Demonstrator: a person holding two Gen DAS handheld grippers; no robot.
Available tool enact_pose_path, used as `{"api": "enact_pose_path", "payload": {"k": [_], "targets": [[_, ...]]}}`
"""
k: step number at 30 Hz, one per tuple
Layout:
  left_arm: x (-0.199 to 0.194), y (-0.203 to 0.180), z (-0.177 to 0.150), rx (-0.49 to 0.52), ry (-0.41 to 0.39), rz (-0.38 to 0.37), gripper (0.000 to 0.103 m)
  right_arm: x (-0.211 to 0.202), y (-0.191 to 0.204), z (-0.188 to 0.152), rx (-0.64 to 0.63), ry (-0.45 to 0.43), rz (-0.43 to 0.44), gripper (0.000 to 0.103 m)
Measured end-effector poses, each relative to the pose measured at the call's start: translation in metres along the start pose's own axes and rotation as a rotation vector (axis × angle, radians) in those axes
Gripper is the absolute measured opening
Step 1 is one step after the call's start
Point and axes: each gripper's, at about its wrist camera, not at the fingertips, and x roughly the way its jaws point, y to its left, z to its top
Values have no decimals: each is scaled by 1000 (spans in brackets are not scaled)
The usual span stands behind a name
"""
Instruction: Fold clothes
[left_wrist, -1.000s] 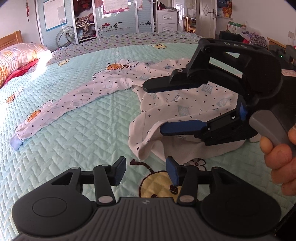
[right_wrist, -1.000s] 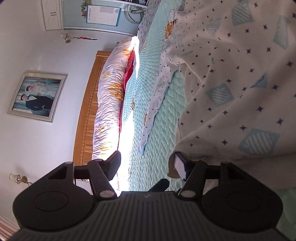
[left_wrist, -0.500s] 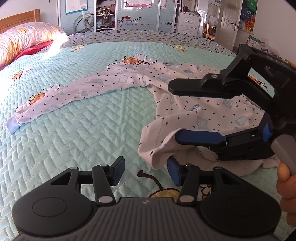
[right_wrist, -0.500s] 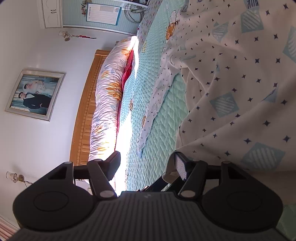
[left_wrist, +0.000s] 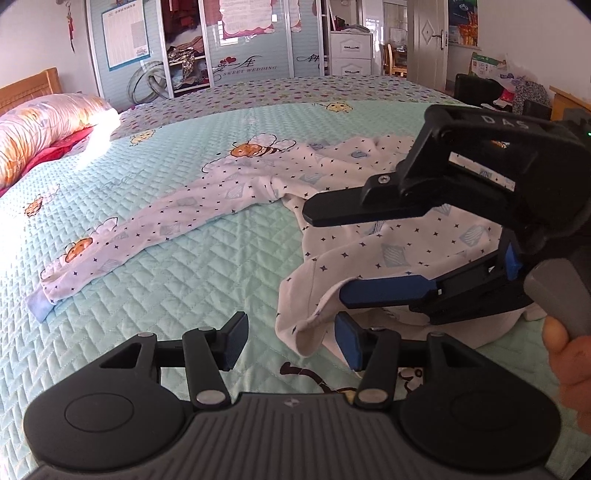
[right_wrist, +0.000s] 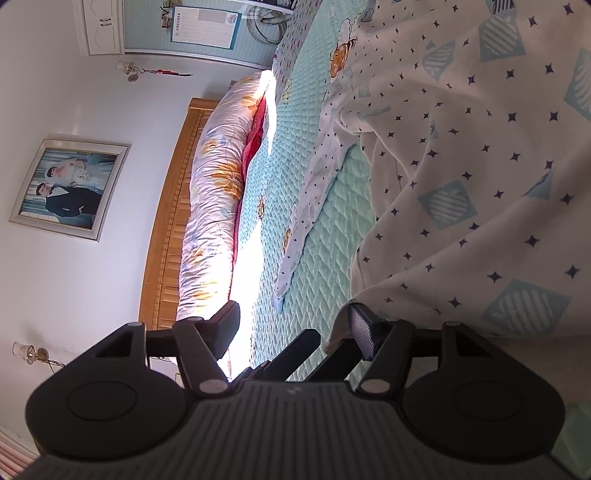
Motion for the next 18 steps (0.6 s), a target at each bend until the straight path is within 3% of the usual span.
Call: {"api": "enact_pose_path", "payload": {"k": [10, 14, 16, 18], "targets": [[4, -7, -5, 163, -7, 57, 55, 0, -1, -1, 5, 1, 0, 70], [4, -15, -8, 240, -30, 48, 53, -1, -1, -2, -2, 3, -6, 70], [3, -18, -8, 276, -42, 35, 47, -2, -1, -2, -4, 1, -8, 70], [4, -19, -8, 298, -34, 26, 31, -4, -2, -3, -2, -2, -10, 70]]}}
